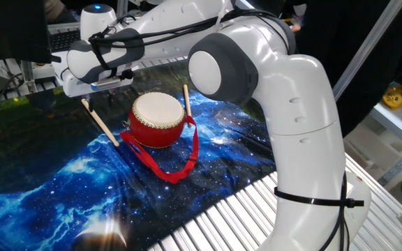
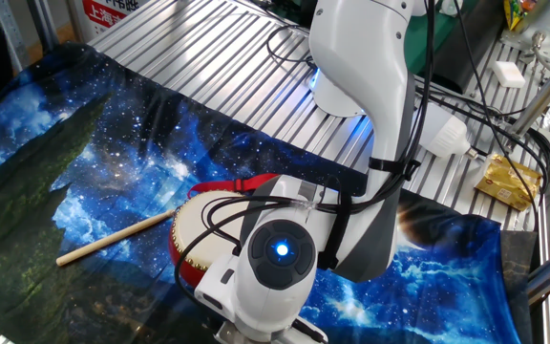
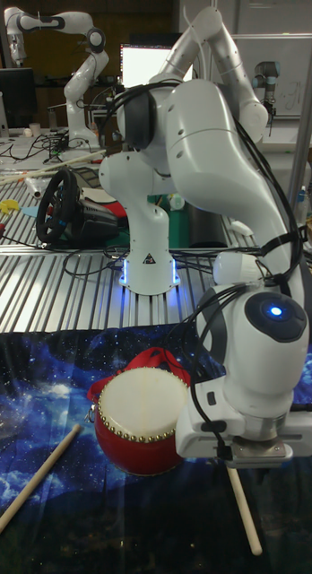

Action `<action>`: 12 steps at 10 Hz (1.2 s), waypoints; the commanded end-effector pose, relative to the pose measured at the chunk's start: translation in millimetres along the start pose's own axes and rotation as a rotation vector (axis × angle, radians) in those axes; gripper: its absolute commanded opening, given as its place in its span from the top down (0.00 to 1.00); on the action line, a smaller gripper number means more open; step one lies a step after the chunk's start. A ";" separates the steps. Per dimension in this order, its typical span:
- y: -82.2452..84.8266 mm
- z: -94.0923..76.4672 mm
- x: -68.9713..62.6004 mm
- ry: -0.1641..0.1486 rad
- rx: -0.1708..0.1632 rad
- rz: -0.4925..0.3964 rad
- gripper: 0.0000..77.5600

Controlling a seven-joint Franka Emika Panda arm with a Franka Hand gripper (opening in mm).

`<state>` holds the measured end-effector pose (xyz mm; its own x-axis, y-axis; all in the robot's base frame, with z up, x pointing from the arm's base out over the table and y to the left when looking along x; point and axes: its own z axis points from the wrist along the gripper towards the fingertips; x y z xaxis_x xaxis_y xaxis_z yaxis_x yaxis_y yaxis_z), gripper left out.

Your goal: Play the drum

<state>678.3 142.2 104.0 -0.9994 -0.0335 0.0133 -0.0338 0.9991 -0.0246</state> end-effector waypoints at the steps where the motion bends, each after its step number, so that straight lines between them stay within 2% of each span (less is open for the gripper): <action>1: -0.1 -2.0 -1.1 -0.004 0.000 0.000 0.00; 5: -0.1 -2.0 -1.1 -0.004 0.000 0.000 0.00; 6: 9.3 -27.3 -4.6 -0.003 0.003 0.069 0.00; 10: 9.2 -39.7 -3.1 -0.004 0.017 0.091 0.00; 12: 7.8 -56.2 -0.9 0.000 0.049 0.107 0.00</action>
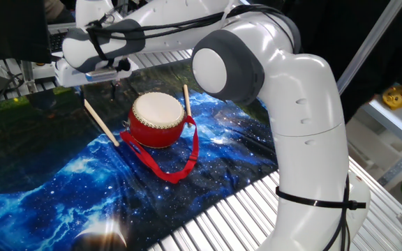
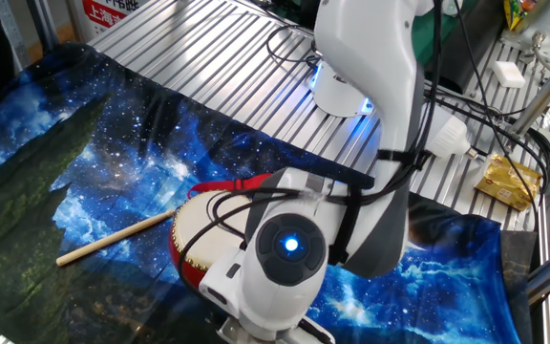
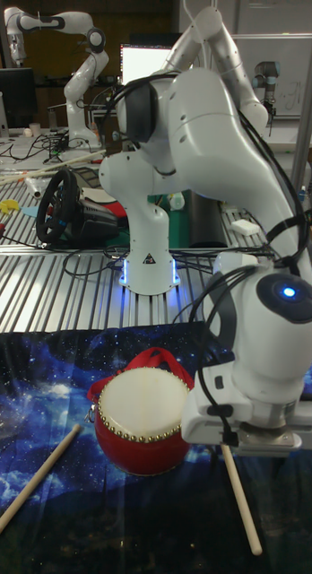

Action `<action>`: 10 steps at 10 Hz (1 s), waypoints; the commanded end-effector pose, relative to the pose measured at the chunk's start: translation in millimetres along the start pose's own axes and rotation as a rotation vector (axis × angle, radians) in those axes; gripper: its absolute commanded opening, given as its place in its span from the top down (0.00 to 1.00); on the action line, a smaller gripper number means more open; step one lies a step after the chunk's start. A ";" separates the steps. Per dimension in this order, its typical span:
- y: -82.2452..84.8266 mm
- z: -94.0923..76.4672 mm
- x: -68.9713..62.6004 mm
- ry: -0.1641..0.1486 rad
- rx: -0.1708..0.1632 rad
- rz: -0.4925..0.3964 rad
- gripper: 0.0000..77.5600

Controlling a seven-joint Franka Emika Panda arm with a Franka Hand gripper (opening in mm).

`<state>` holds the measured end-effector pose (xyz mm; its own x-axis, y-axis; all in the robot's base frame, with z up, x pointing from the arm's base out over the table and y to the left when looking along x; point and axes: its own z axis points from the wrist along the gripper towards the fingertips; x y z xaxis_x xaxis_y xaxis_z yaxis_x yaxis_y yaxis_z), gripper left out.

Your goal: Play the drum

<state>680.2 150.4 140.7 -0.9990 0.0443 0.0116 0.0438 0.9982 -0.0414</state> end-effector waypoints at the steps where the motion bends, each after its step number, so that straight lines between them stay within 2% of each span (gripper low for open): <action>1: -0.7 -24.5 1.8 -0.001 0.034 0.035 0.00; 4: -8.7 -54.5 5.4 0.010 0.021 0.051 0.00; 7: -23.4 -73.9 6.9 0.020 0.013 0.040 0.00; 10: -40.9 -89.4 7.5 0.045 0.011 0.020 0.00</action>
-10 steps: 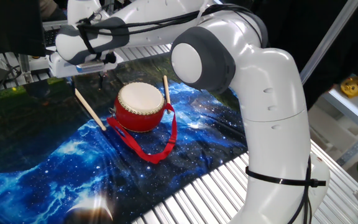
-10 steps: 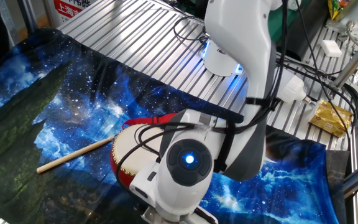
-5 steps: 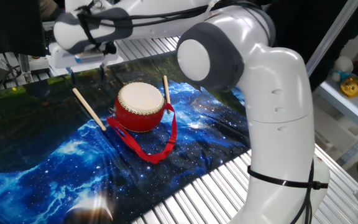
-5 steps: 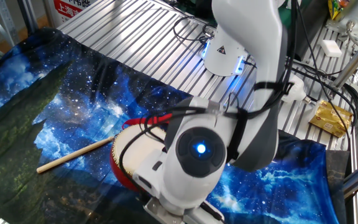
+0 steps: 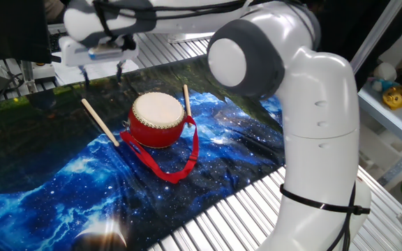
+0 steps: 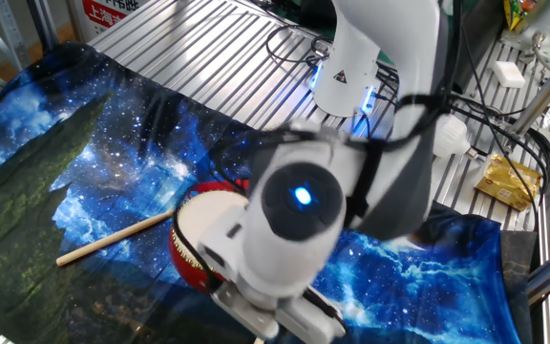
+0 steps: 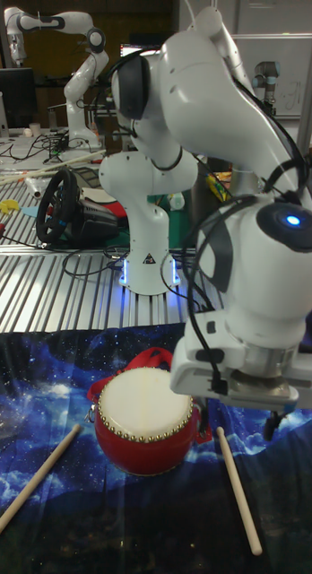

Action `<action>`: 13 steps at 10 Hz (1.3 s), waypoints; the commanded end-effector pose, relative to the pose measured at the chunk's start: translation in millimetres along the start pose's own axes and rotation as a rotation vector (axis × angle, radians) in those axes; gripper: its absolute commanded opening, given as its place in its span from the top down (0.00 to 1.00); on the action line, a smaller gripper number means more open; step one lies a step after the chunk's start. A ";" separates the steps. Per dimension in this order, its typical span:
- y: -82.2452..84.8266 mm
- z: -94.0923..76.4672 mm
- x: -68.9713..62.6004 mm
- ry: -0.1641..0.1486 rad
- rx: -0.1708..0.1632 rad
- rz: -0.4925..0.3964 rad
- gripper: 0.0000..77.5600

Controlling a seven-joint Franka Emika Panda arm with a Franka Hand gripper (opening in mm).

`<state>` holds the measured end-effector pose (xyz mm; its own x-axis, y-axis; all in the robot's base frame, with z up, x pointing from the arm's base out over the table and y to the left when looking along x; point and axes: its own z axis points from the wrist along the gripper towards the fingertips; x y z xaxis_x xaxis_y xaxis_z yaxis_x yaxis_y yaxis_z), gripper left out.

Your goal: Play the drum

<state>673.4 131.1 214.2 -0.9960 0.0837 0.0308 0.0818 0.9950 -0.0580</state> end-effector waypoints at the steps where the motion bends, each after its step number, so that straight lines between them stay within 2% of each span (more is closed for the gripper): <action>1: -27.9 -20.5 -1.5 0.032 -0.007 -0.028 0.00; 2: -27.9 -20.5 -1.5 0.032 -0.007 -0.028 0.00; 6: -58.1 -30.0 -9.1 0.058 -0.011 -0.053 0.00; 9: -75.3 -37.2 -12.2 0.051 -0.011 -0.049 0.00; 13: -93.6 -52.7 -19.5 0.063 -0.015 -0.080 0.00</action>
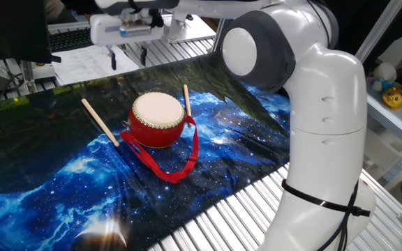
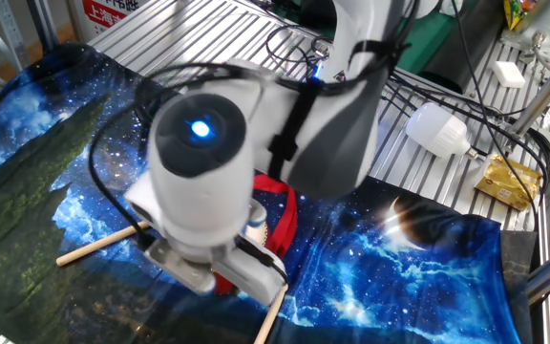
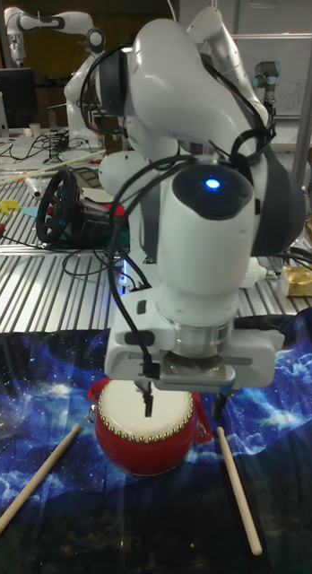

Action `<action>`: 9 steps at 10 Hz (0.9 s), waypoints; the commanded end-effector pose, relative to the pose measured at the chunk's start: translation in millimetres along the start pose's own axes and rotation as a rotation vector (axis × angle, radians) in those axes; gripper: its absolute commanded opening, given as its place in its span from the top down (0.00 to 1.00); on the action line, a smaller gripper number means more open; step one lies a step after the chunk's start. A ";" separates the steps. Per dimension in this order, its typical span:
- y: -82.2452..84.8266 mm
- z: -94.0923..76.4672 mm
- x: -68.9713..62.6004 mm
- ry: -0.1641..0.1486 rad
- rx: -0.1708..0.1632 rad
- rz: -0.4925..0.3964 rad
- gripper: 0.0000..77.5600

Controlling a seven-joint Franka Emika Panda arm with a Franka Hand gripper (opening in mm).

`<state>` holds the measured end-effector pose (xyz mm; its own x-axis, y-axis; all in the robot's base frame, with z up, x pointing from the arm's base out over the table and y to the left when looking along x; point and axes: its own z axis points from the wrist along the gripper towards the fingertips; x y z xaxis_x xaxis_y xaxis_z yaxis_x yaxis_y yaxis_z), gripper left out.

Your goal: Play the drum

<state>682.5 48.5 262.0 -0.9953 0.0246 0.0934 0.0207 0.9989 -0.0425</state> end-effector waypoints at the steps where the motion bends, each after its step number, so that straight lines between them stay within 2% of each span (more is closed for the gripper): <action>1: -18.1 -15.4 -7.4 0.002 -0.005 -0.033 0.00; 6: -28.9 -21.4 -16.4 0.008 -0.013 -0.043 0.00; 9: -45.6 -28.0 -22.1 0.026 -0.016 -0.041 0.00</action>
<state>699.4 11.8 283.1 -0.9936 -0.0082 0.1129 -0.0115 0.9995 -0.0283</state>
